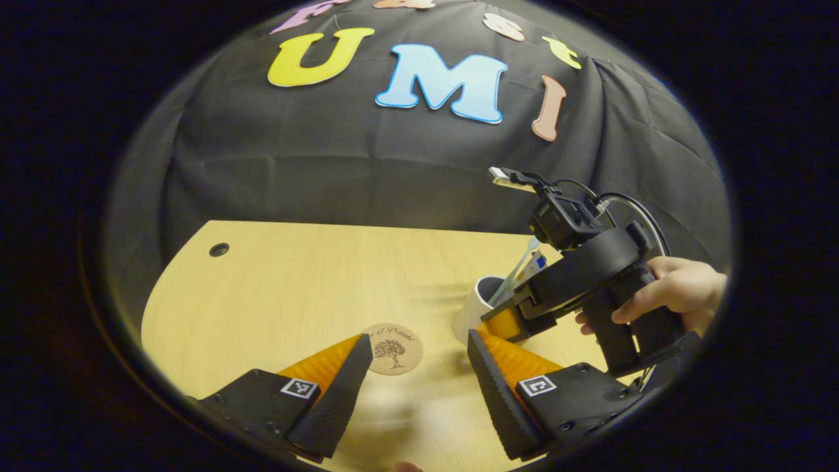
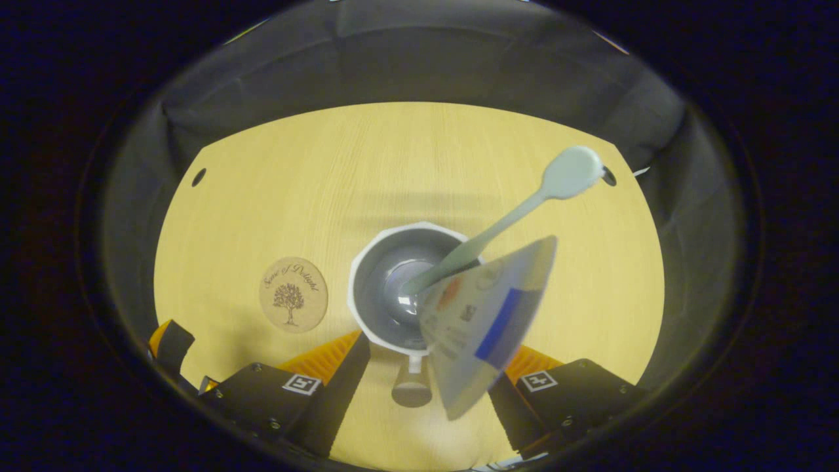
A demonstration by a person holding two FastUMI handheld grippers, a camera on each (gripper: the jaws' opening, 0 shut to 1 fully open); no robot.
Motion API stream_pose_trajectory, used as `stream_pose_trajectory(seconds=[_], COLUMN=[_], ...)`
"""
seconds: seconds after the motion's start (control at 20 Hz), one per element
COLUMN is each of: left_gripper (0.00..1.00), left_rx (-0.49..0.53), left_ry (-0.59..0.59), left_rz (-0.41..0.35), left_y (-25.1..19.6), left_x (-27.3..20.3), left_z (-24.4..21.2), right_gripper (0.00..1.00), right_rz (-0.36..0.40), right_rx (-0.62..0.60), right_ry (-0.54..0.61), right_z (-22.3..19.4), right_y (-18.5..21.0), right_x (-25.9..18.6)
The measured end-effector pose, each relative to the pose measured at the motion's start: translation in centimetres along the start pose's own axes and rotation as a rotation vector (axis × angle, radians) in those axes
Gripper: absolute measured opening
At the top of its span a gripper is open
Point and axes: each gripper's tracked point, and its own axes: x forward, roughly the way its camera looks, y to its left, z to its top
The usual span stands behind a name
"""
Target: Put the toothbrush and toothpaste on the desktop into the cup, then pick up the cup and place it on the coaster on the desktop.
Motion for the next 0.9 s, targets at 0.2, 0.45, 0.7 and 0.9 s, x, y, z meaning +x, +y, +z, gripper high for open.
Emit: stream_pose_trajectory(seconds=[0.2, 0.45, 0.7, 0.9], left_gripper=[0.95, 0.95, 0.95, 0.95], left_rx=[-0.02, -0.037, -0.057, -0.058], left_ry=[0.023, 0.041, 0.054, 0.052], left_rz=[0.008, 0.013, 0.001, 0.009], left_y=[0.3, 1.2, 0.9, 1.6], left_x=[0.3, 0.1, 0.1, -0.4], left_z=[-0.7, -1.3, -1.5, -1.7], right_gripper=[0.89, 0.74, 0.54, 0.27], right_rz=[-0.007, -0.023, -0.016, -0.008], right_rx=[-0.042, -0.051, -0.04, -0.023], right_ry=[0.04, 0.068, 0.107, 0.104], right_z=[0.1, -0.1, -1.0, -0.7], right_y=[0.0, -0.5, -0.6, -0.4], right_x=[1.0, 1.7, 2.4, 2.3])
